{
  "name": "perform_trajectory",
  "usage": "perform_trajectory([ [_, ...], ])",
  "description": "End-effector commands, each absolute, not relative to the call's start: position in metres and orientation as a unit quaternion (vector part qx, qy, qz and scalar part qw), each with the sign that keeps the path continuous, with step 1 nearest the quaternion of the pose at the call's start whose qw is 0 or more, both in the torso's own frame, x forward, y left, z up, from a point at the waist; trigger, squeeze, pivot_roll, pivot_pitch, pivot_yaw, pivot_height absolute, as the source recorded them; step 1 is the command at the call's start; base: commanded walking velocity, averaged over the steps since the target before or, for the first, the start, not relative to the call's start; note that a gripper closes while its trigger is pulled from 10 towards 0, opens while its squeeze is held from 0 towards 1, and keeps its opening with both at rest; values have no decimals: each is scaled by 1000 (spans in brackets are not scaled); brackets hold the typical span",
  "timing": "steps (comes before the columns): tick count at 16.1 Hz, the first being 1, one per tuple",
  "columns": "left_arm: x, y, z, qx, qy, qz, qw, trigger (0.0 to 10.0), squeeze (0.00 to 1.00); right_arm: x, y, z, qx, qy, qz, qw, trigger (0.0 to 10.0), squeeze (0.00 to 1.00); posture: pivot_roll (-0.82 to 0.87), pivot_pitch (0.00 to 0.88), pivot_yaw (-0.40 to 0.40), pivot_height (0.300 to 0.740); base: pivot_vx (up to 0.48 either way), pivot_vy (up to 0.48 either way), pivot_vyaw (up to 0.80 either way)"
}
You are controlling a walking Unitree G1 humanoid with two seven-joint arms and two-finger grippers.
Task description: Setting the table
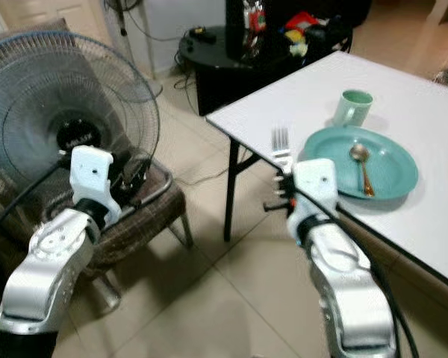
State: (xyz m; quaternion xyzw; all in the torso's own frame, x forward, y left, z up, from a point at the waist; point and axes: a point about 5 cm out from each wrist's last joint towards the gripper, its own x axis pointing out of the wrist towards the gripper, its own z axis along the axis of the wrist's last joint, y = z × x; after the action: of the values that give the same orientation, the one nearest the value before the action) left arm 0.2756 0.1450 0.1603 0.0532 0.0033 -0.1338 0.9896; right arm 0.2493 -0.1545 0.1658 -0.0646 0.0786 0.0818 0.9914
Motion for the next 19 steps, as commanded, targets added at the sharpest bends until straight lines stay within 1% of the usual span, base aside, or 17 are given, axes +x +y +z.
perform_trajectory([
  [1,275,147,163,53,0,-138,989,10000,0,250,-153,170,-64,69,84,992,10000,0,14,0,33,740,277,0,-631],
  [4,280,147,165,53,-3,-138,989,10000,0,249,-157,173,-59,61,69,994,10000,0,6,0,39,740,310,0,-785],
  [5,281,147,167,53,-5,-141,989,10000,0,249,-157,176,-56,50,66,995,10000,0,-6,0,55,740,322,0,-781],
  [7,282,147,168,53,-8,-143,988,10000,0,249,-157,181,-44,32,64,996,10000,0,-2,0,56,740,326,0,-619],
  [10,282,151,173,55,-14,-140,989,10000,0,251,-149,190,-27,3,87,996,10000,0,15,0,51,740,338,0,0],
  [12,284,153,174,57,-15,-138,989,10000,0,252,-149,189,-33,12,79,996,10000,0,8,0,56,740,341,0,0],
  [15,288,150,173,56,-15,-147,987,10000,0,252,-156,185,-27,34,53,998,10000,0,-14,0,73,740,342,0,0],
  [19,289,145,170,52,-12,-156,986,10000,0,251,-157,179,-43,53,58,996,10000,0,-21,0,77,740,339,0,0],
])
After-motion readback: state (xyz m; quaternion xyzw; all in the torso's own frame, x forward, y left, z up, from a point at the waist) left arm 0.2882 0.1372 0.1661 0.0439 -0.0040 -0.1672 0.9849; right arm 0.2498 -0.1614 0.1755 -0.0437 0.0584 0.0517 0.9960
